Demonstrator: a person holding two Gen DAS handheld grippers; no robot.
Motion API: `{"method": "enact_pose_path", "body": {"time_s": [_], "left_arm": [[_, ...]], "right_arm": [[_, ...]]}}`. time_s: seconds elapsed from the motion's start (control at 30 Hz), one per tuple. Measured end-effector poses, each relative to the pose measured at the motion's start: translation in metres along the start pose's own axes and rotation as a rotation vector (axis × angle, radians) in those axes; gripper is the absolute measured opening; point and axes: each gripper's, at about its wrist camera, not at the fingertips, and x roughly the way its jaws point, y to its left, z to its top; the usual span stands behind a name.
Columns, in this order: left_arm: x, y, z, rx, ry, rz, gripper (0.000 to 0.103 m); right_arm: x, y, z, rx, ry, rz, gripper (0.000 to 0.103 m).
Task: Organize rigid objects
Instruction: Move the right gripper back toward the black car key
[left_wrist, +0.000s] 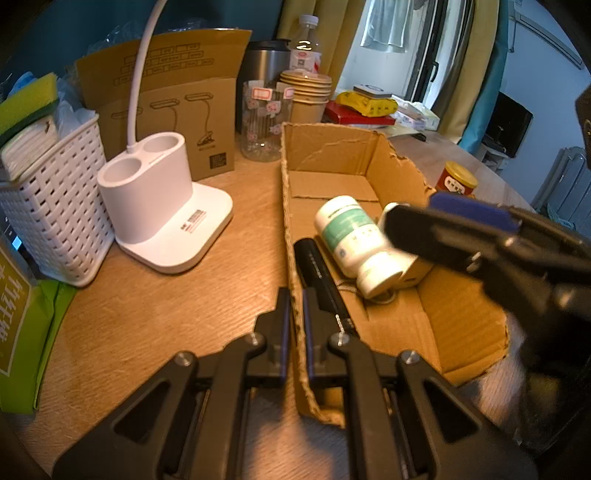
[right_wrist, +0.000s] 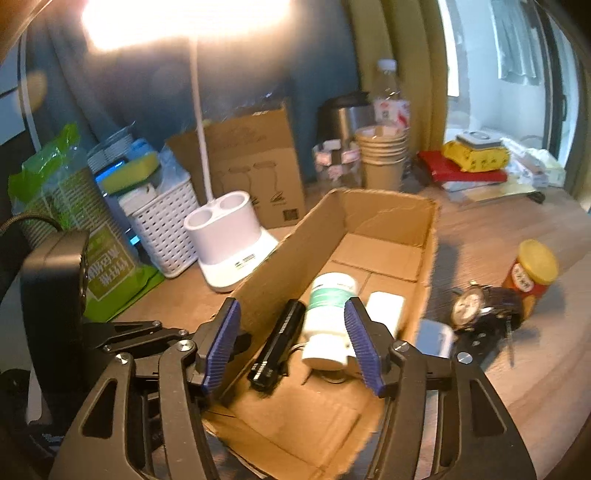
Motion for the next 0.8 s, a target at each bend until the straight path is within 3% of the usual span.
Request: {"method": "enact_pose_path", "body": {"time_s": [0.8], "left_arm": [[0.000, -0.001, 0.000, 0.000, -0.002, 0.002, 0.007]], "right_arm": [[-0.041, -0.063, -0.003, 0.076, -0.073, -0.174, 0.064]]}}
